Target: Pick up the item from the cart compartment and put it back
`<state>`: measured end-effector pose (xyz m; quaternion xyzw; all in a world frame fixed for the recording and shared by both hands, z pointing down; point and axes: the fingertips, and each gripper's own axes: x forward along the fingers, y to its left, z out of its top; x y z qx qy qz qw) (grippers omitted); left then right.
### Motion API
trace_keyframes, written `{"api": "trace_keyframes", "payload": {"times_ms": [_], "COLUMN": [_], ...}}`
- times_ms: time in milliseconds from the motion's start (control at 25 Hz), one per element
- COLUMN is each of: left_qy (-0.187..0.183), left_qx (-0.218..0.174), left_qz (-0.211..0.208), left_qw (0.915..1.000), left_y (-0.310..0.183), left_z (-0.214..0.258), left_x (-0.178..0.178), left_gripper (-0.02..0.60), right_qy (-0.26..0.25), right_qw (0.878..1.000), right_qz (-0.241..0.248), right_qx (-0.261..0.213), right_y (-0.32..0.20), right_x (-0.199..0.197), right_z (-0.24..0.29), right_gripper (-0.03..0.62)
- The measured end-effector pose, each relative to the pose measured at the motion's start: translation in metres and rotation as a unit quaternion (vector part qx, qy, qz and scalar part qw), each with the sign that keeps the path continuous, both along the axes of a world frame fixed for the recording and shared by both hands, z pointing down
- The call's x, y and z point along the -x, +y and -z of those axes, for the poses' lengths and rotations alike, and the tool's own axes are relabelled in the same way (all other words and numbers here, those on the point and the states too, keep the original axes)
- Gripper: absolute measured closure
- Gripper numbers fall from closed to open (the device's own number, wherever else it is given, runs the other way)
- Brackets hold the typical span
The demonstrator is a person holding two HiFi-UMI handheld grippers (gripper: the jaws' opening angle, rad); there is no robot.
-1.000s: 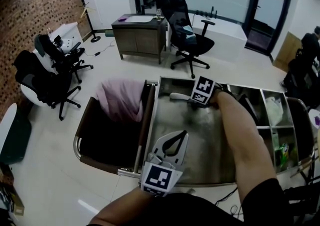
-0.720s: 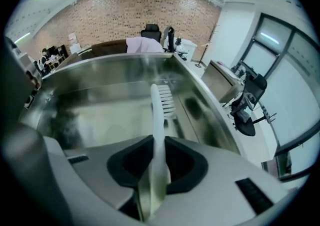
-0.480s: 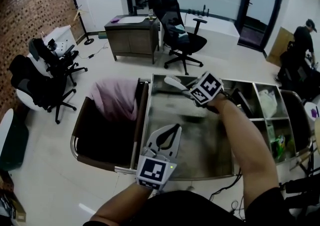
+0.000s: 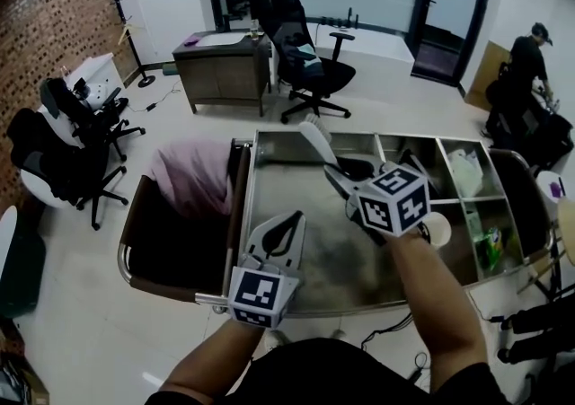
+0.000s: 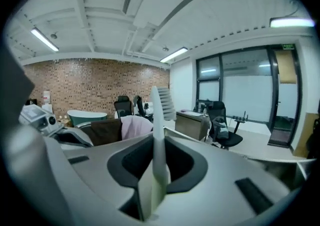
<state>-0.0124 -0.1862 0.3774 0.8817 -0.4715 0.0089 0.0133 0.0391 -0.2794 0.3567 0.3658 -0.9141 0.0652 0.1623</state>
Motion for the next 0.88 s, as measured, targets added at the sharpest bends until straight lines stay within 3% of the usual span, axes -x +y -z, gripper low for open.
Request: {"api": "trace_keyframes", "payload": {"times_ms": [320,720,880], "left_qy": [0.001,0.003,0.004], "left_qx": [-0.008,-0.011,-0.012], "left_qz": [-0.006,-0.021,-0.024], "left_qw": [1.0000,0.9997,0.9996], "left_y": [0.003,0.007,0.008], "left_z": [0.003,0.006,0.006], "left_x": [-0.002,-0.008,-0.009], "left_gripper": [0.581,0.581,0.581], "right_qy": [-0.103,-0.179,-0.199], "right_qw": [0.993,0.973,0.969], "right_qz": [-0.041,-0.072,-0.084], "right_qx": [-0.049,-0.125,-0.121], "right_y": [0.052,0.112,0.119], "right_x": [-0.024,-0.046,-0.055], "right_z": [0.030,0.044,0.030], "right_gripper": [0.505,0.507,0.507]}}
